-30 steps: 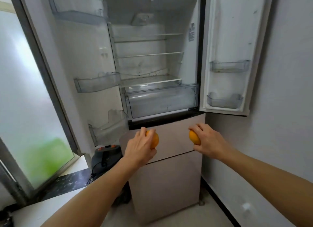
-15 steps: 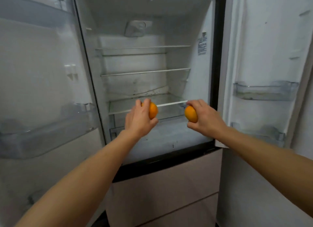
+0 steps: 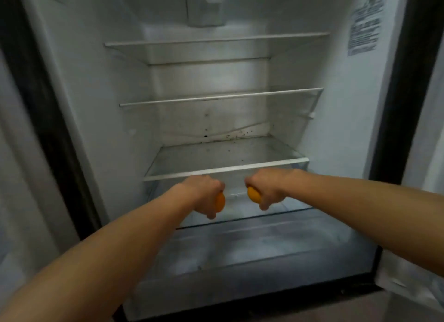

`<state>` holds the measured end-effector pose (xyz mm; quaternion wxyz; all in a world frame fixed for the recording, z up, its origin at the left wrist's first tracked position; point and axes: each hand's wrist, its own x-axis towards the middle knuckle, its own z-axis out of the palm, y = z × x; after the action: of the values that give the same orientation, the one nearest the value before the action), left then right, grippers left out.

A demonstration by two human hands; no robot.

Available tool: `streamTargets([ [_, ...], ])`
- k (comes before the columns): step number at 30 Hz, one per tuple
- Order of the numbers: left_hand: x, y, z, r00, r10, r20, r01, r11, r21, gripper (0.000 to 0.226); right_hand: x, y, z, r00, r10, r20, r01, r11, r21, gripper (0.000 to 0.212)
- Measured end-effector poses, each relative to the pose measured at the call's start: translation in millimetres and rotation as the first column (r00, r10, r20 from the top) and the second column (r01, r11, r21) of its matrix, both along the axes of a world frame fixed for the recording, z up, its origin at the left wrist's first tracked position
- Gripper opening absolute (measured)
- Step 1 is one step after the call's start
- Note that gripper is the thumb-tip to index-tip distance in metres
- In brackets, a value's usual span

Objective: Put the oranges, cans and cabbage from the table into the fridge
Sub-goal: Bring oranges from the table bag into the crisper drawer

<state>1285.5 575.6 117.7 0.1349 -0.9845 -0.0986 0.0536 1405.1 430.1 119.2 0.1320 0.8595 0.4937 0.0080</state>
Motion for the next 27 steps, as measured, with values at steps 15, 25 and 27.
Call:
streamTargets([
  [15,122.3,52.3,-66.0,0.963,0.230,-0.144,-0.253,0.952,-0.170,0.077,103.4,106.9,-79.4,0.991,0.036,-0.125,-0.044,0.997,-0.061,0.078],
  [25,92.0,60.6,-43.7,0.965,0.235,-0.119,-0.249,0.962,-0.111,0.047,90.2,71.7,-47.6,0.994,-0.034,-0.101,0.018,0.988,-0.153,0.066],
  [27,77.3,55.9,-37.6,0.967,0.234,-0.104,-0.246,0.962,-0.119,0.050,82.0,56.3,-37.3,0.993,-0.063,-0.100,0.048,0.988,-0.147,0.055],
])
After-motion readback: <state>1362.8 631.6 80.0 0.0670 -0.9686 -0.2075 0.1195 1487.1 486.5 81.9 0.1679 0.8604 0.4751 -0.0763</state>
